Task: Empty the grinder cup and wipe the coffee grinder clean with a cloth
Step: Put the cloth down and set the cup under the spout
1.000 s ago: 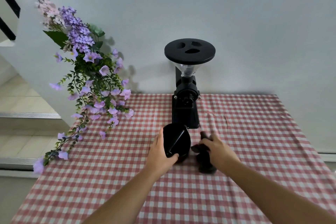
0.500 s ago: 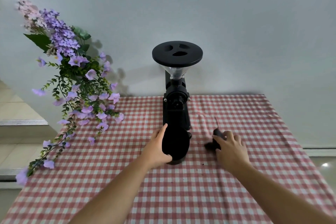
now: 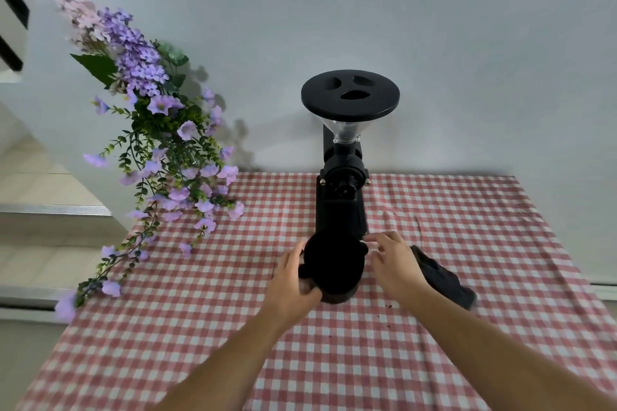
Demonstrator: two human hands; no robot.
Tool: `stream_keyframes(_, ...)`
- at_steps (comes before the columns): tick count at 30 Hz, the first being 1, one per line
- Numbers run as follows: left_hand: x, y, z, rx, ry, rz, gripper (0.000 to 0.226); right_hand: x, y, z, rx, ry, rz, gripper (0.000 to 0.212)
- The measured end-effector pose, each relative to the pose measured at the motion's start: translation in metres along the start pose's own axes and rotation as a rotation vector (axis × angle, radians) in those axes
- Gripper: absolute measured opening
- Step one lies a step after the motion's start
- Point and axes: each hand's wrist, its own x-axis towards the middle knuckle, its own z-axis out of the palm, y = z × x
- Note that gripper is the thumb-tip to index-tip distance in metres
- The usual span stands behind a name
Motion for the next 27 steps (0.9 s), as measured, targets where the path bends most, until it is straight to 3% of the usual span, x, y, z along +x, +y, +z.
stream_keyframes(3,-0.006,-0.006,0.002,-0.185,0.06,-0.156,0.066,0.015,0.002,0.005,0.156,-0.074,0.117,0.045)
stream_keyframes(7,-0.007,-0.005,0.001,-0.235,0.078,-0.207,0.026,0.024,0.004,0.014,0.305,-0.187,0.178,0.045)
stream_keyframes(14,0.0,0.0,-0.001,-0.258,0.127,-0.179,0.024,0.019,0.006,0.009,0.362,-0.116,0.182,0.04)
stream_keyframes(23,0.032,0.014,-0.002,-0.173,0.115,-0.165,0.039,0.024,0.008,-0.007,0.367,-0.002,0.17,0.029)
stream_keyframes(27,0.04,0.017,0.001,-0.167,0.114,-0.126,0.034,0.027,0.011,-0.008,0.382,0.012,0.187,0.03)
